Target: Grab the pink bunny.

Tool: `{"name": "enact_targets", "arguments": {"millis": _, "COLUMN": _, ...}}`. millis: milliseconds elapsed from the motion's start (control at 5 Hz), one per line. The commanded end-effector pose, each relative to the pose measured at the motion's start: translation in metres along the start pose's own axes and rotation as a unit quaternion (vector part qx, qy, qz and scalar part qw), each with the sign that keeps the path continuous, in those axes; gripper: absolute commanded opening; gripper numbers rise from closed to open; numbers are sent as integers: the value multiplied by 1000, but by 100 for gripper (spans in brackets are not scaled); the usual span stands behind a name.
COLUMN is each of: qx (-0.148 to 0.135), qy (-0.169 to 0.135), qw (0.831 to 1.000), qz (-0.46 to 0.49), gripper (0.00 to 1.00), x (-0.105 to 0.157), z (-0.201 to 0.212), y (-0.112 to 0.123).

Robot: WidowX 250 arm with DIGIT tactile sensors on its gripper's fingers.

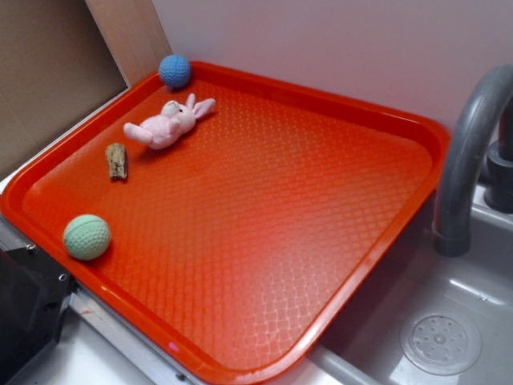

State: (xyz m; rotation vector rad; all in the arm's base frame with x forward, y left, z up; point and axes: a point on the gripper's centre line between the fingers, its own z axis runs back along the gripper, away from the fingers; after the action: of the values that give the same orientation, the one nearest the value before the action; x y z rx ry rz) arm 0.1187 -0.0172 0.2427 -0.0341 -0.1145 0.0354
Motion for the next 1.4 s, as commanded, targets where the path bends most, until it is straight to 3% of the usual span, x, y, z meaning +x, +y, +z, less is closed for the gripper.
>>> {"name": "enact_targets", "arguments": {"millis": 0, "qx": 0, "qy": 0, "qw": 1000, "qz": 0, "gripper": 100, "x": 0, "z": 0, "y": 0}}
{"name": "enact_targets", "arguments": {"millis": 400, "qx": -4, "qy": 15, "qw": 999, "qz": 34, "gripper": 100, "x": 48, "z": -35, "y": 19}}
{"name": "enact_targets", "arguments": {"millis": 800, "qx": 26, "qy": 24, "qw": 998, "qz": 56, "gripper": 100, "x": 88, "z": -78, "y": 53}}
{"name": "enact_targets", "arguments": {"millis": 1000, "qx": 25, "qy": 36, "qw": 997, "qz": 62, "gripper": 100, "x": 103, "z": -101, "y": 67}}
{"name": "enact_targets", "arguments": {"millis": 1200, "qx": 3, "qy": 48, "qw": 997, "qz": 65, "gripper": 100, "x": 115, "z": -123, "y": 81}}
